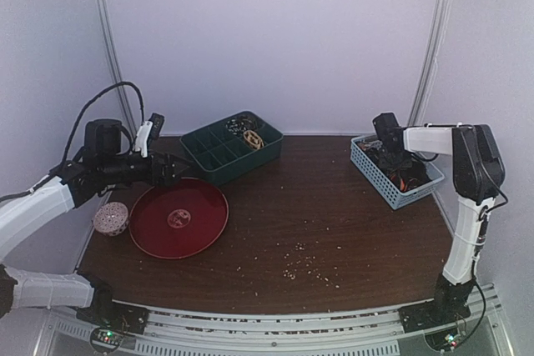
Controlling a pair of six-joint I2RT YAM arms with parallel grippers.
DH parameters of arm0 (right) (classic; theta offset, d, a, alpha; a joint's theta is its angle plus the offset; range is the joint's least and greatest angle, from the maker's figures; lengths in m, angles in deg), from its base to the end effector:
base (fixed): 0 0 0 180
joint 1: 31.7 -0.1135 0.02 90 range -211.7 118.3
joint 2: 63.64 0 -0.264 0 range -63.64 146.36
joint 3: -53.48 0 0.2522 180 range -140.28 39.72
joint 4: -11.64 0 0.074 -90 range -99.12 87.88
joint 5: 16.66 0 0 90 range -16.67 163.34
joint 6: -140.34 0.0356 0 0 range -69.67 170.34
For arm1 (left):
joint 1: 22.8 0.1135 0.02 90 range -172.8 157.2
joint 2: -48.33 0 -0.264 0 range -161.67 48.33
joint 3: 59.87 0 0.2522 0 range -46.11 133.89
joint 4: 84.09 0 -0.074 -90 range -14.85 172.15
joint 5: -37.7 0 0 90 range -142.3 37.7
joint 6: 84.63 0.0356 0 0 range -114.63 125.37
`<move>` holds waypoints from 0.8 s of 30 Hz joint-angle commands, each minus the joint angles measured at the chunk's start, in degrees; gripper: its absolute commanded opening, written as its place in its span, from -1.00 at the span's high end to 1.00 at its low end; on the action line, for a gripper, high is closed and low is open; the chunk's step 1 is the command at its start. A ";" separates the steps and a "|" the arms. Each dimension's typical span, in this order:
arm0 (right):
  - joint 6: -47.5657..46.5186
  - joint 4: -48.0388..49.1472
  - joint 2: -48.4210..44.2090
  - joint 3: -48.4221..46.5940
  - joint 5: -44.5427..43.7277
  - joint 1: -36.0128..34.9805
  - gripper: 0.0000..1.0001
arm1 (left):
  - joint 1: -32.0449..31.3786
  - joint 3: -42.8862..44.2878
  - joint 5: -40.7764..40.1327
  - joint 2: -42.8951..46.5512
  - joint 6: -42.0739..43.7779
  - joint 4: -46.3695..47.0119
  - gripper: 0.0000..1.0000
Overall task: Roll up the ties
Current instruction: Pick up the tie from the bin.
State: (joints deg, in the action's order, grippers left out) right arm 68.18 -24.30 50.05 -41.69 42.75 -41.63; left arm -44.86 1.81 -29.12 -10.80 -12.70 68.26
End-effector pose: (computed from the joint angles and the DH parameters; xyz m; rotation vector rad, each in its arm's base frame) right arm 0.4228 0.0556 0.1900 0.3729 2.3638 -0.4495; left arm 0.2108 -0.1005 0.3060 0.3397 2.0468 -0.8451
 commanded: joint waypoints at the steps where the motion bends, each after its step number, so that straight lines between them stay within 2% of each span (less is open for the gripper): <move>1: 1.74 -2.33 -0.02 -0.13 0.10 0.35 0.60 | 0.38 0.86 -0.35 0.31 1.01 0.89 -0.87; 7: 2.66 -3.30 0.36 0.59 -1.04 0.57 0.61 | 0.41 0.51 -1.05 0.88 1.02 0.89 -0.88; 15: 3.51 -3.09 1.20 1.07 1.49 1.22 0.47 | 0.36 0.86 -0.86 0.49 1.01 0.92 -0.89; 24: 4.08 -3.09 1.37 1.78 3.09 1.76 0.58 | 0.39 1.45 -0.11 -0.64 0.92 1.15 -0.89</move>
State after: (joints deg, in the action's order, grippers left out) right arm 71.55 -26.11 50.42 -40.90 44.71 -40.32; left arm -44.86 1.83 -29.56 -10.93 -12.50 68.26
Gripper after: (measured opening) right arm 0.224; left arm 0.943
